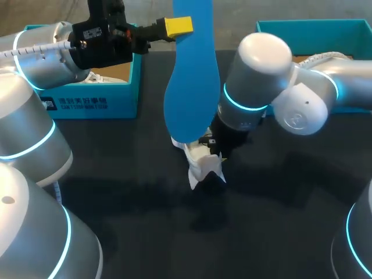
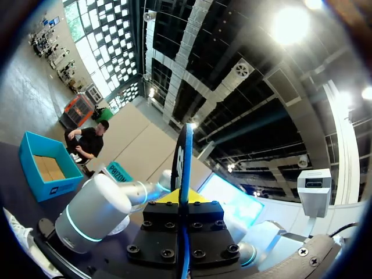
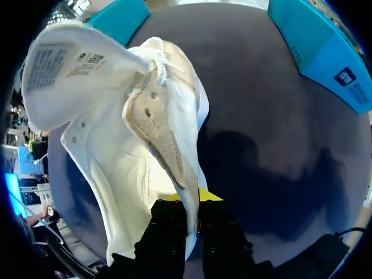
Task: Take the shoe out of the shoebox, open the shoe tongue, remove and reinsert the insole, then place the shoe into the shoebox
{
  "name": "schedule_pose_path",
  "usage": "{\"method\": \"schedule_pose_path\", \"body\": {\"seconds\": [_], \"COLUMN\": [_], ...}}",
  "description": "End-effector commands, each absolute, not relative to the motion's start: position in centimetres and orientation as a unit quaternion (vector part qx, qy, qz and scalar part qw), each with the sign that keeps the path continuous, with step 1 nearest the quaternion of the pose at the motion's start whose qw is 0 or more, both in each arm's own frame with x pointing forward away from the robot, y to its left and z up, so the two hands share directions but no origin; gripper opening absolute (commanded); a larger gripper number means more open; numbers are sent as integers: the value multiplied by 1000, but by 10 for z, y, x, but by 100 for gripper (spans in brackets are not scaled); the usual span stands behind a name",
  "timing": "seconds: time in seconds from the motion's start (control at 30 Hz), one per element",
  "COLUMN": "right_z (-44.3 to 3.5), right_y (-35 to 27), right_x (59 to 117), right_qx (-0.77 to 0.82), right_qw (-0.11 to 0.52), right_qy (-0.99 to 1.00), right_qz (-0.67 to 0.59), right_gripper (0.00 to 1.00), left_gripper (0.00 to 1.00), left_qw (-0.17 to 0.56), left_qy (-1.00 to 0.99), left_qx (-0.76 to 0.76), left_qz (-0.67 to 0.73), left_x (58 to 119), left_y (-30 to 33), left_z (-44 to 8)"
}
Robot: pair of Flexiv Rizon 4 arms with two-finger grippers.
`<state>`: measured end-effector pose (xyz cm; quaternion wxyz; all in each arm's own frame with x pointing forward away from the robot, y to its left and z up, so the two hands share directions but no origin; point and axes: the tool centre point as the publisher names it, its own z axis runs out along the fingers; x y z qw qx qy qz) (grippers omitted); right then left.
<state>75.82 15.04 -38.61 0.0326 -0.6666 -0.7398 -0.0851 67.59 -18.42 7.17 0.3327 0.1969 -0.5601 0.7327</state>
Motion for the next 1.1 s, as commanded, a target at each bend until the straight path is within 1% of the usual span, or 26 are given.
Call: {"method": "schedule_pose_path", "body": {"seconds": [0.03, 0.37, 0.4, 0.43, 0.47, 0.73, 0.93, 1.1], "right_z": [-384, -389, -388, -385, -382, -349, -326, -324], "right_y": [154, 155, 155, 155, 155, 153, 150, 149], "right_x": [752, 749, 748, 748, 747, 739, 743, 744], "right_qx": [-673, -692, -692, -692, -693, -689, -671, -667], "right_qw": [26, 21, 21, 21, 21, 21, 18, 18], "right_qy": [-735, -715, -715, -715, -714, -716, -724, -726], "right_qz": [-79, -93, -93, -93, -94, -110, -158, -164], "right_gripper": [0, 0, 11, 95, 100, 100, 100, 100], "left_gripper": [0, 0, 0, 0, 0, 0, 0, 0], "left_qw": [333, 333, 333, 333, 333, 333, 333, 333], "left_qy": [-559, -559, -559, -559, -559, -559, -559, -559], "left_qx": [196, 196, 196, 196, 196, 196, 196, 196], "left_qz": [734, 734, 734, 734, 734, 734, 734, 734], "left_x": [677, 677, 677, 677, 677, 677, 677, 677], "left_y": [-186, -186, -186, -186, -186, -186, -186, -186], "left_z": [71, 71, 71, 71, 71, 71, 71, 71]}}
